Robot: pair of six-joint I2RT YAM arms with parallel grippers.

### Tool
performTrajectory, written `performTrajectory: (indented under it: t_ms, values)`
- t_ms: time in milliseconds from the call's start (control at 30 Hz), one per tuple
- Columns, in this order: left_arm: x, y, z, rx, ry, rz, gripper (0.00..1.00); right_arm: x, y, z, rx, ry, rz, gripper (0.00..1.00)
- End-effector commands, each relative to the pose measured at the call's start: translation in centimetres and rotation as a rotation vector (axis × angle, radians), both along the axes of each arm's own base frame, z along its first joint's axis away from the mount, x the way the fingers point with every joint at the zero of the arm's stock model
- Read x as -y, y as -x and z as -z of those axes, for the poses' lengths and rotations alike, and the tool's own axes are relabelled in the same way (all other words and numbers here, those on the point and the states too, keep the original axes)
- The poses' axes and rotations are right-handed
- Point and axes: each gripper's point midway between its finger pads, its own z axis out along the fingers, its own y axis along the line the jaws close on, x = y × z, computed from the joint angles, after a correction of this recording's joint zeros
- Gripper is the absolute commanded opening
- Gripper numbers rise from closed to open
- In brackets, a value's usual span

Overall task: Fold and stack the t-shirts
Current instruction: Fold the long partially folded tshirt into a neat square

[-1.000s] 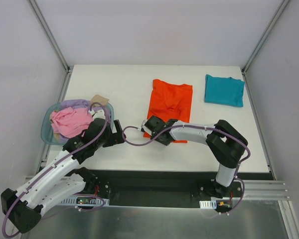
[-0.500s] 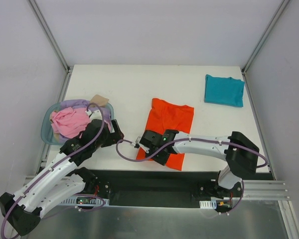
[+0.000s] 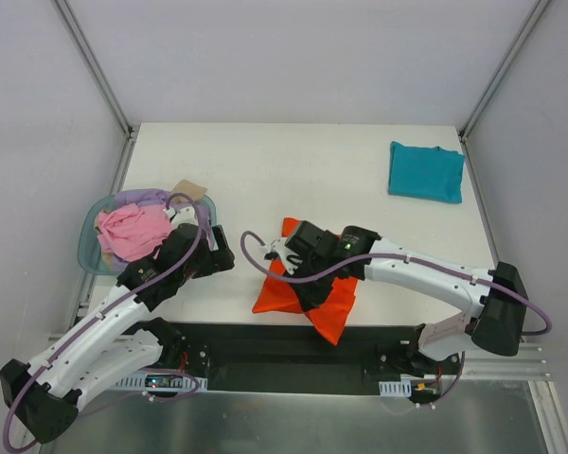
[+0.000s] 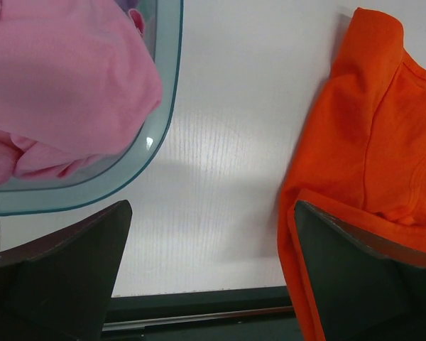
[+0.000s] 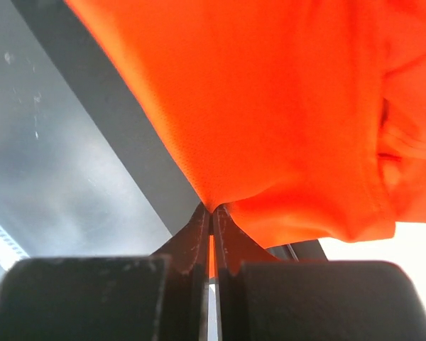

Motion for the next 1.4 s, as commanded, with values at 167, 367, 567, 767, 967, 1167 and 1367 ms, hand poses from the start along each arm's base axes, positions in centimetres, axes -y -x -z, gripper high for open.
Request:
performTrajectory:
  t_ms: [167, 367, 567, 767, 967, 1167, 1367]
  values:
    - [0.1, -1.2, -1.5, 0.033, -0.032, -0.002, 0.99, 2.8, -6.9, -3.1, 0.094, -0.041, 0.173, 0.02]
    - [0.7, -1.6, -1.2, 0.010, -0.045, 0.020, 0.99, 3.2, -11.2, -3.7, 0.144, -0.049, 0.204, 0.03]
    - [1.2, -2.1, -0.9, 0.001, -0.058, 0.038, 0.99, 4.2, -15.2, -3.1, 0.136, -0.013, 0.252, 0.03]
    - [1.8, -2.6, -1.0, 0.001, -0.052, 0.051, 0.99, 4.4, -18.6, -2.7, 0.081, -0.065, 0.282, 0.03]
    - [2.5, -2.7, -1.1, -0.004, -0.036, 0.074, 0.99, 4.8, -22.0, -2.6, 0.003, -0.153, 0.304, 0.04]
    - [2.9, -3.0, -1.3, -0.008, -0.034, 0.083, 0.99, 6.8, -26.6, -0.1, -0.096, -0.171, 0.357, 0.04]
    - [4.4, -3.8, -1.8, -0.006, -0.011, 0.130, 0.99, 9.7, -33.2, 4.1, -0.122, -0.174, 0.407, 0.12]
